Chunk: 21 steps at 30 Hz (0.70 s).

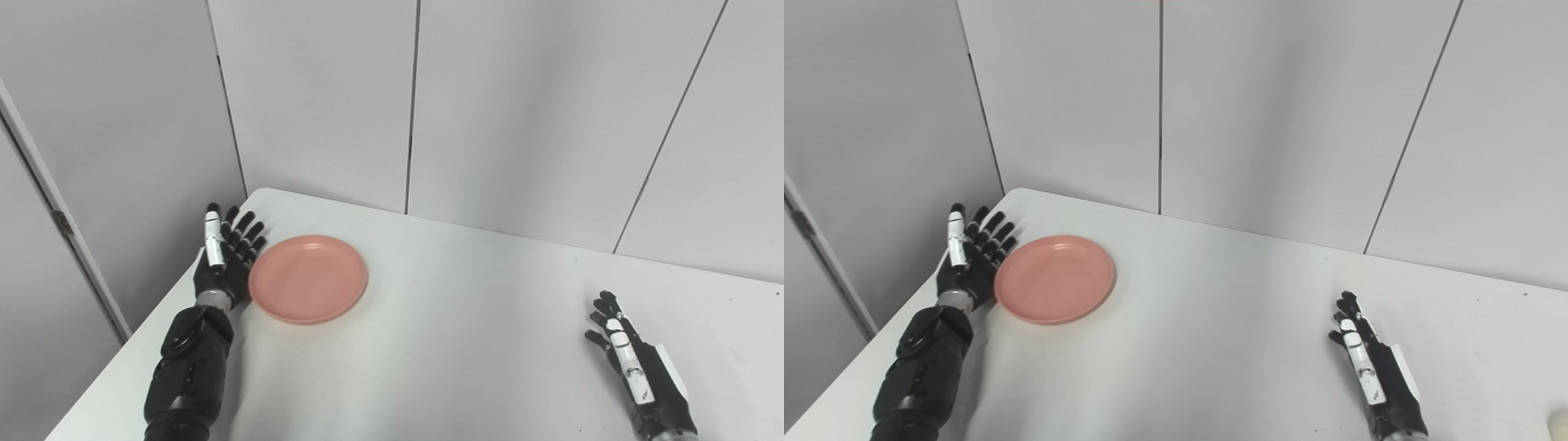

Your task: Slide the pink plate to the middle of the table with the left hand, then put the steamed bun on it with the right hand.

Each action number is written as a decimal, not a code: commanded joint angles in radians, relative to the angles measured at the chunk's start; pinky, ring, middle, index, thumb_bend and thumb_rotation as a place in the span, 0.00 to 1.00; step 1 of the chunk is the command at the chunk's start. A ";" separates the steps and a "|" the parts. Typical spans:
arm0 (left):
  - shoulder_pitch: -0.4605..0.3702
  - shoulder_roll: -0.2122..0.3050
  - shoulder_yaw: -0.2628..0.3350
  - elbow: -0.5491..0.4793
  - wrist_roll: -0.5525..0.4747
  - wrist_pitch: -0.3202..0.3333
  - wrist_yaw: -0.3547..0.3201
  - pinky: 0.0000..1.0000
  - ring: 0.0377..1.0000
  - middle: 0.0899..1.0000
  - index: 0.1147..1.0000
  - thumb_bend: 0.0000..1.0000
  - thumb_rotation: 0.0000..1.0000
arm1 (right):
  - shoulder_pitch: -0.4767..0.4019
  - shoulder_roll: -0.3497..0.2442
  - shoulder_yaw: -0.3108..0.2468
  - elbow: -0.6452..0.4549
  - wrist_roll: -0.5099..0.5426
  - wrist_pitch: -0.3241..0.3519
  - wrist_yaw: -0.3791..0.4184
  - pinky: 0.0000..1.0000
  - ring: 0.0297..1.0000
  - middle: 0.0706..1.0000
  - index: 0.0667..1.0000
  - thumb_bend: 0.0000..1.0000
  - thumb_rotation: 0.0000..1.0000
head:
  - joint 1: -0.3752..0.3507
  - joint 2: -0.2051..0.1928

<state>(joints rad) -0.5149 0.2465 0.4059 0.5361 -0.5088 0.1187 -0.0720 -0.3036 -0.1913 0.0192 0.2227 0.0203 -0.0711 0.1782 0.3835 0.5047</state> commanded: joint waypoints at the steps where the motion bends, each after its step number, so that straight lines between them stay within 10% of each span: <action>1: -0.004 -0.026 -0.028 0.020 -0.003 0.058 -0.020 0.93 0.90 0.91 0.92 0.55 1.00 | -0.005 -0.003 -0.005 -0.024 0.000 0.014 -0.006 0.95 0.95 0.96 0.97 0.12 1.00 | -0.003 0.003; 21: 0.060 -0.148 -0.231 -0.226 0.021 0.250 -0.079 0.89 0.88 0.89 0.89 0.57 0.95 | 0.002 0.014 0.011 -0.046 -0.029 0.033 -0.018 0.95 0.95 0.96 0.97 0.13 1.00 | -0.085 0.023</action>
<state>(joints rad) -0.4626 0.1095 0.1886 0.3255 -0.4966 0.3117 -0.1502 -0.2924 -0.1787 0.0296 0.1967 -0.0002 -0.0553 0.1708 0.3038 0.5261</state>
